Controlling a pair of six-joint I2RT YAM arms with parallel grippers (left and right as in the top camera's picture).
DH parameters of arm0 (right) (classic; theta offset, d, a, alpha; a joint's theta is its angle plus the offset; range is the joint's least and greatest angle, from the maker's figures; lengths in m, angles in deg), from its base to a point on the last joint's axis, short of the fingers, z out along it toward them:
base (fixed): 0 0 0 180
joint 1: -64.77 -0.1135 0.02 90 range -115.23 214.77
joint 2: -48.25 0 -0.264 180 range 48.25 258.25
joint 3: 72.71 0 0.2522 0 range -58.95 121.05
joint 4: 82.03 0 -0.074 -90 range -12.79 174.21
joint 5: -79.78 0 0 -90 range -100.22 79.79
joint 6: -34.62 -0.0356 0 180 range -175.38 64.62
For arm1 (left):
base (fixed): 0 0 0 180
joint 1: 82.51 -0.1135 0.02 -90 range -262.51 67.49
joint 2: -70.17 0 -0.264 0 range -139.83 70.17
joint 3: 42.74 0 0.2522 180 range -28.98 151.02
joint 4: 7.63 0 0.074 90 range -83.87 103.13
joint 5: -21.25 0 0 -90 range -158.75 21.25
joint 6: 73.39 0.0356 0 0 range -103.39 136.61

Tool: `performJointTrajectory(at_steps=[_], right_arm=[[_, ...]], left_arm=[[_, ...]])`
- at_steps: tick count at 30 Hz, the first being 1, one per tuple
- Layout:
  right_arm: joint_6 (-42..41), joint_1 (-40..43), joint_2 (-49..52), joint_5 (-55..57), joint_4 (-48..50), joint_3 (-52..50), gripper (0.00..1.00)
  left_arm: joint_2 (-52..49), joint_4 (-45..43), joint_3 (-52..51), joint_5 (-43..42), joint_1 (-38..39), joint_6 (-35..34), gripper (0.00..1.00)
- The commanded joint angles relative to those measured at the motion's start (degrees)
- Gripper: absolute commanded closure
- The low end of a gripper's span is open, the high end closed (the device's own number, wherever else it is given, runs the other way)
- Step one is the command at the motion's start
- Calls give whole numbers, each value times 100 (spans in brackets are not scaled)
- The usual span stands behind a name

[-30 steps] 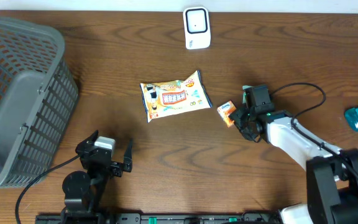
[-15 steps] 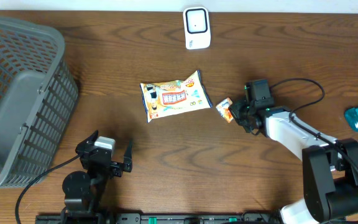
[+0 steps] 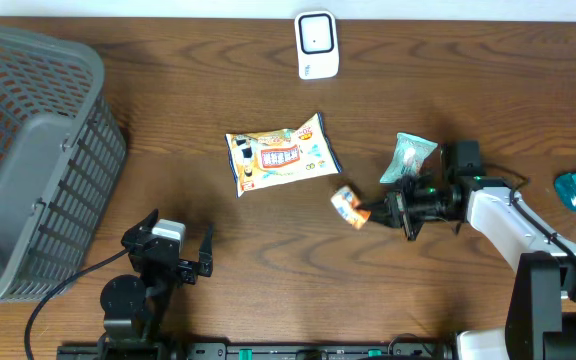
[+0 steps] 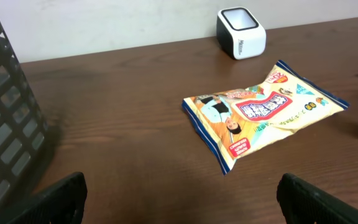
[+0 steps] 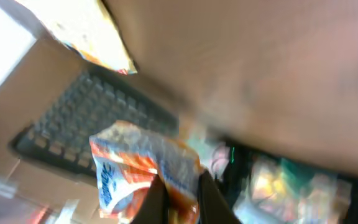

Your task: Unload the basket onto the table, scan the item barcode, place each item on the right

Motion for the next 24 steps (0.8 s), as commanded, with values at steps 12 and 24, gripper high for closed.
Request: performJointTrajectory(at_steps=[12,24], right_arm=[[2439,-136,-55,-1180,-3276,-22,99],[3952,-136,-55,-992,-5104,-22,99]], left_arm=[[28,125,-90,-74,-31,96,2],[28,125,-90,-74,-31,96,3]])
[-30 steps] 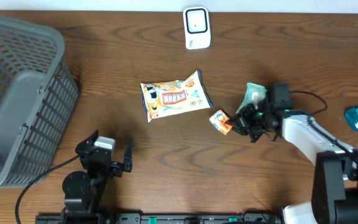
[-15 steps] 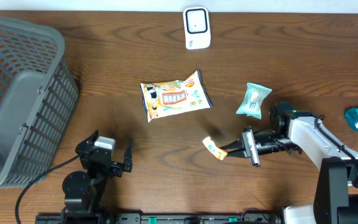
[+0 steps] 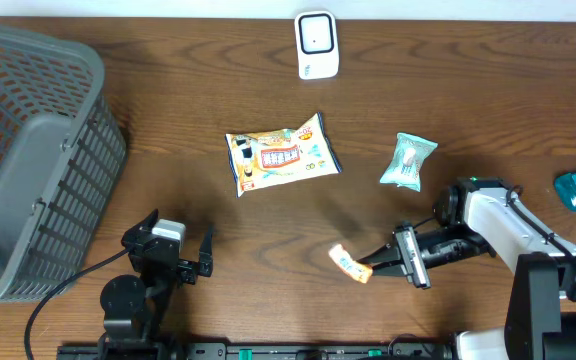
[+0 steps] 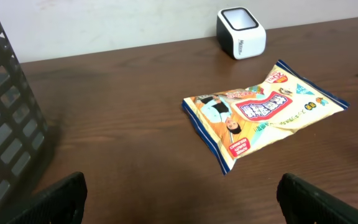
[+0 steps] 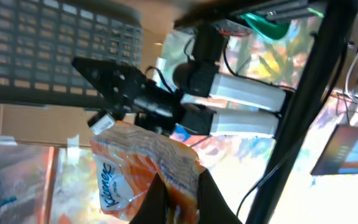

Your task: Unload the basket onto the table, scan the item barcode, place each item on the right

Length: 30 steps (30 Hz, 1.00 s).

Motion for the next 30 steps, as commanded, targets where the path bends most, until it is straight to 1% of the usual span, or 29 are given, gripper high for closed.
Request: performJointTrajectory(at_steps=[1,4,8,13,19,21,24,26,28,30], right_arm=[[743,-24,-55,72,-339,7,99],[944,-24,-55,232,-584,7,99],[1191,-24,-55,247,-629,9,99],[1373,-24,-55,229,-164,9,99],[1392,-24,-55,-704,562,9,99],[1554,-24,-55,-1082,789,9,99],[2146,-24,-57,-1707,828,11,99],[2461,-11,-59,-1703,553,59,99],[3062,-11,-94,-1700,179,122,99],[3825,-11,-184,-1700,-442,184,99]], left_arm=[[31,125,-90,-74,-31,96,2],[31,125,-90,-74,-31,96,2],[31,125,-90,-74,-31,96,2],[31,125,-90,-74,-31,96,2],[31,125,-90,-74,-31,96,2],[31,125,-90,-74,-31,96,2],[31,125,-90,-74,-31,96,2],[31,125,-90,-74,-31,96,2],[31,125,-90,-74,-31,96,2],[31,125,-90,-74,-31,96,2]])
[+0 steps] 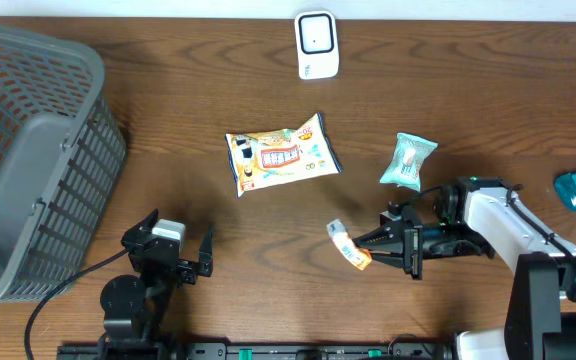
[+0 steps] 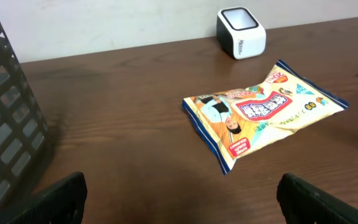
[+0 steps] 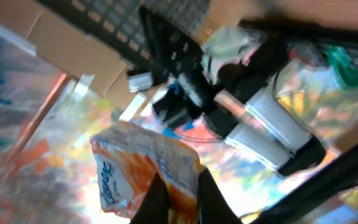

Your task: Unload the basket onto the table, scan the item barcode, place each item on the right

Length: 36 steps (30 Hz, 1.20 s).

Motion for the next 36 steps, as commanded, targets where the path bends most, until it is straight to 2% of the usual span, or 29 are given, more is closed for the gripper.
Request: performJointTrajectory(at_steps=[1,2,8,12,15,17,20,23,25,30,36], right_arm=[[1801,-13,-238,-387,-813,195,99],[2094,-15,-339,-393,-964,238,99],[2155,-15,-1696,-382,-955,404,99],[2739,-13,-2463,-227,-852,494,99],[2983,55,-2920,129,-140,494,99],[2946,116,-3185,693,942,494,99],[2096,94,-3259,1834,2350,494,98],[61,22,-3206,3807,3738,492,98],[-852,-131,-3165,4966,4376,492,98],[-1239,-662,-2953,6054,5807,492,99],[-1263,-1436,-2282,7412,7779,492,99]], left_arm=[[28,125,-90,-74,-31,96,2],[28,125,-90,-74,-31,96,2],[28,125,-90,-74,-31,96,2],[28,125,-90,-74,-31,96,2],[28,125,-90,-74,-31,96,2],[28,125,-90,-74,-31,96,2],[28,125,-90,-74,-31,96,2],[28,125,-90,-74,-31,96,2],[28,125,-90,-74,-31,96,2],[28,125,-90,-74,-31,96,2],[28,125,-90,-74,-31,96,2]])
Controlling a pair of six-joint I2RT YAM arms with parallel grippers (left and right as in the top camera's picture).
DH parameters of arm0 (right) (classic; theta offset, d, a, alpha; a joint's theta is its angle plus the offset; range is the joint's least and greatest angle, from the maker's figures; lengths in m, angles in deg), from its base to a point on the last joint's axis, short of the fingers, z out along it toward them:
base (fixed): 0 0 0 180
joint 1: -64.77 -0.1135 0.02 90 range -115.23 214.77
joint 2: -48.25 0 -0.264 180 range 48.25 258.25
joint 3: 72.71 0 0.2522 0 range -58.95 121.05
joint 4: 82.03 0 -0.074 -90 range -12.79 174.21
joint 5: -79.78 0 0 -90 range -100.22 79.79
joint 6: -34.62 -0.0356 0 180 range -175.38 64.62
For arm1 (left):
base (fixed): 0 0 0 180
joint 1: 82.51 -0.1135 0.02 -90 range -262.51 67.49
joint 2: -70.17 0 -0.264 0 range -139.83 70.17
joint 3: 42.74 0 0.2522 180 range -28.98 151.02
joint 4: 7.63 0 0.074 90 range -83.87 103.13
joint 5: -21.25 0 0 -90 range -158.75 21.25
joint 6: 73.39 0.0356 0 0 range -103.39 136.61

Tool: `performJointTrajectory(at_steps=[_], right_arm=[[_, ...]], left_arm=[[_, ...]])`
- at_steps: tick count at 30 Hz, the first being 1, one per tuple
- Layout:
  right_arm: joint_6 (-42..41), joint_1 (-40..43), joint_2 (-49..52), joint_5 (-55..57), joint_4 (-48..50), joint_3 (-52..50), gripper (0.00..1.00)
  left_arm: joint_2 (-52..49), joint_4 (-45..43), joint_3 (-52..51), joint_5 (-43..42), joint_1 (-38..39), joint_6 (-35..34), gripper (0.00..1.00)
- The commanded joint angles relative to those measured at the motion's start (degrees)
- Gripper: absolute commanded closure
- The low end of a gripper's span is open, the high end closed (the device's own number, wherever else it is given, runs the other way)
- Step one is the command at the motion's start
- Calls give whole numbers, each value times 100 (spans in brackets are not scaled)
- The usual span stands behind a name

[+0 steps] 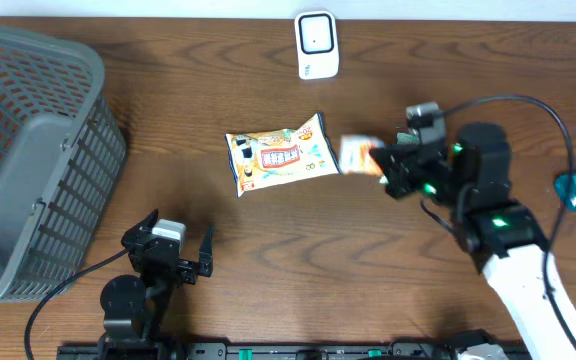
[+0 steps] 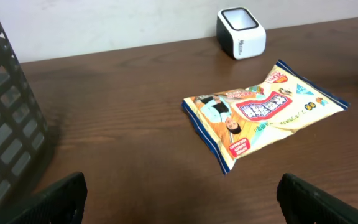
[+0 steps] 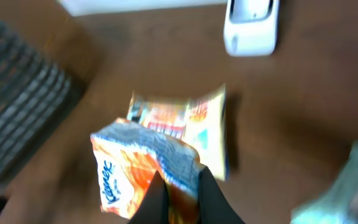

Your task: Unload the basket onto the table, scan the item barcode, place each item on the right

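The item is a small orange-and-white Kleenex tissue pack point(image 1: 358, 155) point(image 3: 137, 167), and my right gripper point(image 1: 378, 162) point(image 3: 178, 179) is shut on its lower edge. It hangs above the table just right of the yellow snack bag point(image 1: 281, 153) point(image 3: 188, 118). The white barcode scanner point(image 1: 316, 45) point(image 3: 251, 25) point(image 2: 241, 31) stands at the table's far edge, ahead of the pack and to its right in the right wrist view. My left gripper point(image 1: 168, 256) point(image 2: 179, 208) rests open near the front left, with nothing between its fingers.
A grey mesh basket point(image 1: 28, 150) point(image 2: 5, 124) fills the left side. A pale green packet point(image 3: 347, 186) lies to the right of the held pack, mostly under my right arm from overhead. A blue pack sits at the right edge.
My right gripper was low near the table's front with the pack pointing left. It now holds the pack farther back beside the snack bag, with the wrist camera looking toward the scanner. The left arm stayed put.
First my right gripper held the tissue pack just below the green packet. Then the pack was near the front edge of the table, and it stayed low there with the wrist turned. Now it is up beside the snack bag, on the scanner's side.
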Motion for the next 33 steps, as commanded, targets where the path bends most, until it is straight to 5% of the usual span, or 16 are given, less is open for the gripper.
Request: performJointTrajectory(at_steps=[1,7,15,33], right_arm=[[-284,-472,516,1622,872,68,99],[42,-793,1899,2830,3268,68,99],[105,-793,3764,2863,6247,153,99],[254,-739,6957,2883,5451,4264,99]], left_arm=[[28,125,-90,-74,-31,96,2],[28,125,-90,-74,-31,96,2],[28,125,-90,-74,-31,96,2],[28,125,-90,-74,-31,96,2]])
